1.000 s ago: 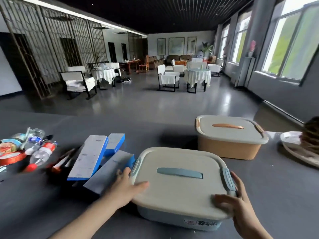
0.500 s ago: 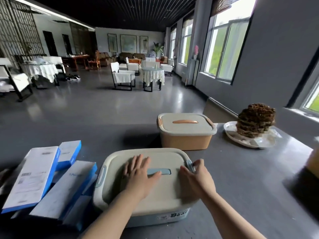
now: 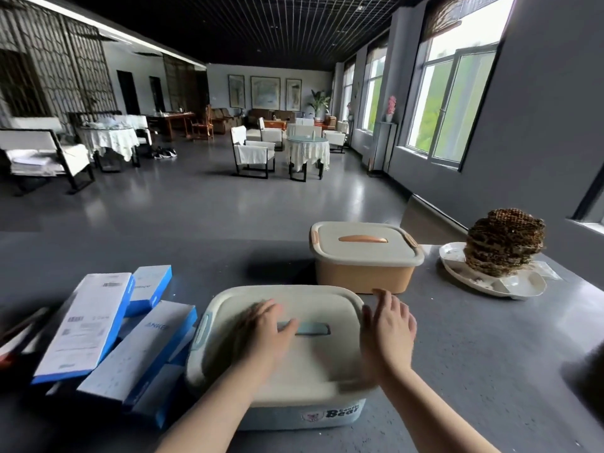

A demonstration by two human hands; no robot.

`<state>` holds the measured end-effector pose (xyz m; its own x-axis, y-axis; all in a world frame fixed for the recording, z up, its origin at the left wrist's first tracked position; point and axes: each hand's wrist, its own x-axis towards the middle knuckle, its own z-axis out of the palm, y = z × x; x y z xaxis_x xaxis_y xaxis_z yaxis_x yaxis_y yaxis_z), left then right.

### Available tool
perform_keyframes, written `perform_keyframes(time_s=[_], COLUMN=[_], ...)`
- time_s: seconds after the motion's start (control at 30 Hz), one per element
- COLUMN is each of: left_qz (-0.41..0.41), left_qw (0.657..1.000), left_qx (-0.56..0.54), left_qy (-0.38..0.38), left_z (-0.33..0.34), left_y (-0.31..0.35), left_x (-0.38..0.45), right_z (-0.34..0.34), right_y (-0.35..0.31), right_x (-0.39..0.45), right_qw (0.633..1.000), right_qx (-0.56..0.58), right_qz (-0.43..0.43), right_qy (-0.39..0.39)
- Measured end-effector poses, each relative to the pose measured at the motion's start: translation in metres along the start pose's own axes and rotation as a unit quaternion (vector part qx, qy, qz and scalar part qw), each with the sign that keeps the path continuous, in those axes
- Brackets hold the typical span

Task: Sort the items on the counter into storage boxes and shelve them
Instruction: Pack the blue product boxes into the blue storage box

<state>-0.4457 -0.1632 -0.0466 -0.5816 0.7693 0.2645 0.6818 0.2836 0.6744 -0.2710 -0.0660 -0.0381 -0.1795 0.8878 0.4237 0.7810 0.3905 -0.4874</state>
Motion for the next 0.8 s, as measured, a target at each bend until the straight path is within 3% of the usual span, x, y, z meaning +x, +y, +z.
perform_keyframes(time_s=[0.07, 0.17, 0.3, 0.43, 0.5, 0.8], left_qz=[-0.038, -0.052, -0.119, -0.22, -0.239, -0.243], left_qw=[0.994, 0.989, 0.976, 0.973, 0.966, 0.96], left_qx=[-0.084, 0.062, 0.173, -0.003, -0.038, 0.118], left_qy=[0.067, 0.123, 0.066, 0.073, 0.093, 0.076], left_z=[-0.011, -0.036, -0.053, -0.055, -0.056, -0.066], left_y=[-0.001, -0.024, -0.062, -0.076, -0.079, -0.072], left_x=[0.001, -0.003, -0.008, -0.013, -0.015, -0.012], right_z=[0.0, 0.011, 0.041, 0.05, 0.051, 0.045], right_y=[-0.023, -0.055, -0.068, -0.064, -0.061, -0.062], right_x=[-0.001, -0.008, -0.018, -0.015, -0.014, -0.013], right_qw=[0.991, 0.971, 0.929, 0.926, 0.926, 0.934], right_qx=[0.078, 0.091, 0.032, 0.046, 0.06, 0.098], right_qz=[-0.109, -0.217, -0.321, -0.33, -0.332, -0.296], right_qy=[0.027, -0.032, -0.182, -0.176, -0.168, -0.174])
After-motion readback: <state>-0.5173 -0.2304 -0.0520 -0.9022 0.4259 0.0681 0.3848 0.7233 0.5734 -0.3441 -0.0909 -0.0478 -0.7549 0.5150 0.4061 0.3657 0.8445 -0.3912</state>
